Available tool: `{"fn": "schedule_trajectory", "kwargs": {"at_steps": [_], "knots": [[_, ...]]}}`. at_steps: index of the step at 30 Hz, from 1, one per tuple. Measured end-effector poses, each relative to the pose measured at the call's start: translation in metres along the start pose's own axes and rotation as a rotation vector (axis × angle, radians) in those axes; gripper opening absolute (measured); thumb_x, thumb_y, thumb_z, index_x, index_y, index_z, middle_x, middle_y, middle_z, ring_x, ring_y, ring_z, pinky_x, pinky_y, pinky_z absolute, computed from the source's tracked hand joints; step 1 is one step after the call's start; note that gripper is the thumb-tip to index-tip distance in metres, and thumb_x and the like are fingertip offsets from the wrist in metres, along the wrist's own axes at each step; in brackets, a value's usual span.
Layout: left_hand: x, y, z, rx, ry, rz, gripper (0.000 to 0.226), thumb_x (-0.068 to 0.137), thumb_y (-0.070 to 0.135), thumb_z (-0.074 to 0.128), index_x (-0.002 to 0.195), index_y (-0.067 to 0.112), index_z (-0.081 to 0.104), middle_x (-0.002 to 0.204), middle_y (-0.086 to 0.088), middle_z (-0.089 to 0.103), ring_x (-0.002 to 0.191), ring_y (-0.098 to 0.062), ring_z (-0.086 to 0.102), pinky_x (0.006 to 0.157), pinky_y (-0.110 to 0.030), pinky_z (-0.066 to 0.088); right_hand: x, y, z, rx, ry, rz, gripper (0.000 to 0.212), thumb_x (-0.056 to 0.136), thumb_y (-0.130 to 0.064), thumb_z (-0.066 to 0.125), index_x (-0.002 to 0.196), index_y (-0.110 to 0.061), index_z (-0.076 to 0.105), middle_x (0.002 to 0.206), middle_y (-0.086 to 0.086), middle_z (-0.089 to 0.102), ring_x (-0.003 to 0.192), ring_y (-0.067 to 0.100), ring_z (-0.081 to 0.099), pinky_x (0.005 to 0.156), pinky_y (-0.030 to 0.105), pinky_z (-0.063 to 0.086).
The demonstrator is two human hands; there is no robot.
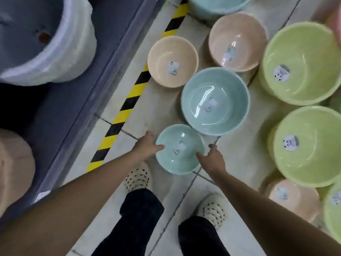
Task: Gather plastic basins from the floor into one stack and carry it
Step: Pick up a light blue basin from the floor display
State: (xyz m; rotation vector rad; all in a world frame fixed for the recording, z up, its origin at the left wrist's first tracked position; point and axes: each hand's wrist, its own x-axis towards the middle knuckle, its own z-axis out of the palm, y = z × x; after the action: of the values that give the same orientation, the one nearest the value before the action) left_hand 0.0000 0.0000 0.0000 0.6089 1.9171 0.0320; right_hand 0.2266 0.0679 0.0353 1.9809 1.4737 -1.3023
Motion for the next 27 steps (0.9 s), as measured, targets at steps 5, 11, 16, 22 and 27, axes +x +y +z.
{"fn": "schedule_trajectory", "kwargs": {"at_steps": [5,11,16,22,27], "knots": [[0.044,-0.030,0.038,0.126,0.065,0.039,0.045,0.085,0.031,0.069,0.126,0.016,0.057,0.122,-0.009,0.067,0.111,-0.032,0.062,0.087,-0.035,0.051,0.068,0.016,0.045,0.064,-0.068,0.099,0.042,0.089,-0.027,0.062,0.127,-0.007,0.058,0.118,0.016,0.068,0.107,0.037,0.064,0.091,0.044,0.054],[0.044,-0.062,-0.009,0.069,0.158,0.054,0.029,0.080,0.017,0.064,0.108,0.019,0.070,0.100,-0.008,0.075,0.094,-0.029,0.067,0.077,-0.034,0.054,0.055,0.001,0.066,0.094,-0.217,-0.102,0.032,0.080,-0.005,0.054,0.106,-0.009,0.071,0.096,0.011,0.074,0.082,0.023,0.071,0.060,0.030,0.059],[0.028,-0.028,-0.104,-0.161,0.315,0.208,0.012,0.074,0.019,0.070,0.083,0.026,0.069,0.082,0.003,0.073,0.079,-0.022,0.069,0.068,-0.034,0.055,0.052,-0.100,0.004,0.045,-0.166,-0.467,0.017,0.078,-0.001,0.055,0.076,-0.016,0.063,0.072,0.001,0.068,0.063,0.010,0.064,0.053,0.021,0.053],[0.088,0.093,-0.183,-0.317,0.422,0.278,0.039,0.061,0.022,0.062,0.095,0.007,0.072,0.090,-0.013,0.072,0.081,-0.027,0.068,0.069,-0.033,0.054,0.125,-0.215,-0.098,0.090,-0.001,-0.609,0.021,0.080,-0.006,0.063,0.098,-0.016,0.066,0.076,0.001,0.064,0.070,0.020,0.061,0.063,0.027,0.053],[0.145,0.146,-0.191,-0.385,0.336,0.268,0.046,0.063,0.017,0.064,0.109,0.009,0.062,0.112,-0.013,0.068,0.100,-0.029,0.066,0.088,-0.041,0.056,0.182,-0.239,-0.121,0.187,0.051,-0.562,0.043,0.073,-0.008,0.062,0.115,-0.020,0.058,0.093,0.008,0.065,0.077,0.025,0.063,0.060,0.033,0.058]]}}
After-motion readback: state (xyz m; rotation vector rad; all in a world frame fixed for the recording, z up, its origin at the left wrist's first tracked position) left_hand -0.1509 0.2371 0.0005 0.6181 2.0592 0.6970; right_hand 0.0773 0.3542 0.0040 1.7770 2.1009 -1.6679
